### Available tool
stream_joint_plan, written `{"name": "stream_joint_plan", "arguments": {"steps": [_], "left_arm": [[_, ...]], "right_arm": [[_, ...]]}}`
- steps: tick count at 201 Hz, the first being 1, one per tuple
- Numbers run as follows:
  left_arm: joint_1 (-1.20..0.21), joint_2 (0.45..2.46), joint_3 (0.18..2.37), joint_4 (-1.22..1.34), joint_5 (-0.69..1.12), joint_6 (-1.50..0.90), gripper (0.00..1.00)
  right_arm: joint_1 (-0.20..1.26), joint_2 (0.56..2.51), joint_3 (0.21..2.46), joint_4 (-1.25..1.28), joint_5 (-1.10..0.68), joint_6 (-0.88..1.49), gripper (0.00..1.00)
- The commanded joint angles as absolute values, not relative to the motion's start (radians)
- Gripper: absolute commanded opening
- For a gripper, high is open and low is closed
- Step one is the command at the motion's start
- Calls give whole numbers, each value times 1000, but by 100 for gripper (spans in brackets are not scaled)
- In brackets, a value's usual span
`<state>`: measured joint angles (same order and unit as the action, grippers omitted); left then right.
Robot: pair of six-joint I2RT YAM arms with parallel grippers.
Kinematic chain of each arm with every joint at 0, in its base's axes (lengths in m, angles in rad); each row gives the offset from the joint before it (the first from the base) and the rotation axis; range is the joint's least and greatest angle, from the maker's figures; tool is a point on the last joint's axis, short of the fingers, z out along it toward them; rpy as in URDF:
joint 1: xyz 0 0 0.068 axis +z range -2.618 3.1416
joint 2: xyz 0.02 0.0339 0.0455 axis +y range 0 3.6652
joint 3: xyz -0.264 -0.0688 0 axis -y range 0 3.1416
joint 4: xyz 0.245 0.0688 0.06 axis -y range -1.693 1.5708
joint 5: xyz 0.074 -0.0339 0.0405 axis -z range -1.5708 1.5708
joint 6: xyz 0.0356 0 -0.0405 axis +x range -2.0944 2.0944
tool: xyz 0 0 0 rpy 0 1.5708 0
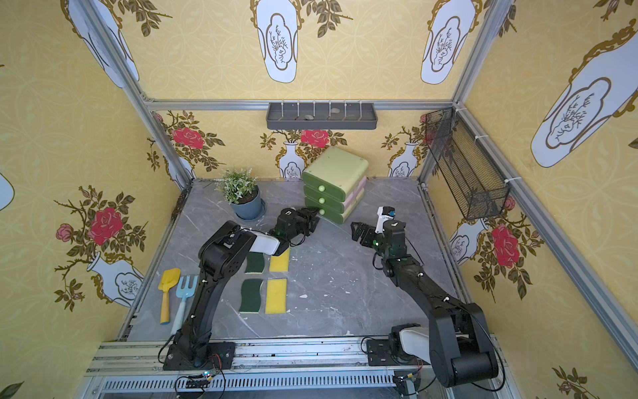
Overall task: Take the sponge out of the drawer
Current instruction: Open the drawer in the storage box.
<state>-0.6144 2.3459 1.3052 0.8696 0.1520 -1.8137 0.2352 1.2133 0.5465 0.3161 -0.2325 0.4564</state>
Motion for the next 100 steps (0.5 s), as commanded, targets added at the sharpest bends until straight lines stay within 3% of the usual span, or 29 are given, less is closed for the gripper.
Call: {"name": "stream_joint_plan", "arguments": {"steps": [1,100], "left_arm": [[-614,2371,1312,861,143,-1839,50],[-614,2410,1360,857,140,-1858,43]], "right_arm": [[233,1213,555,331,-242,464,99],[230,1224,559,330,-253,466,99]]}}
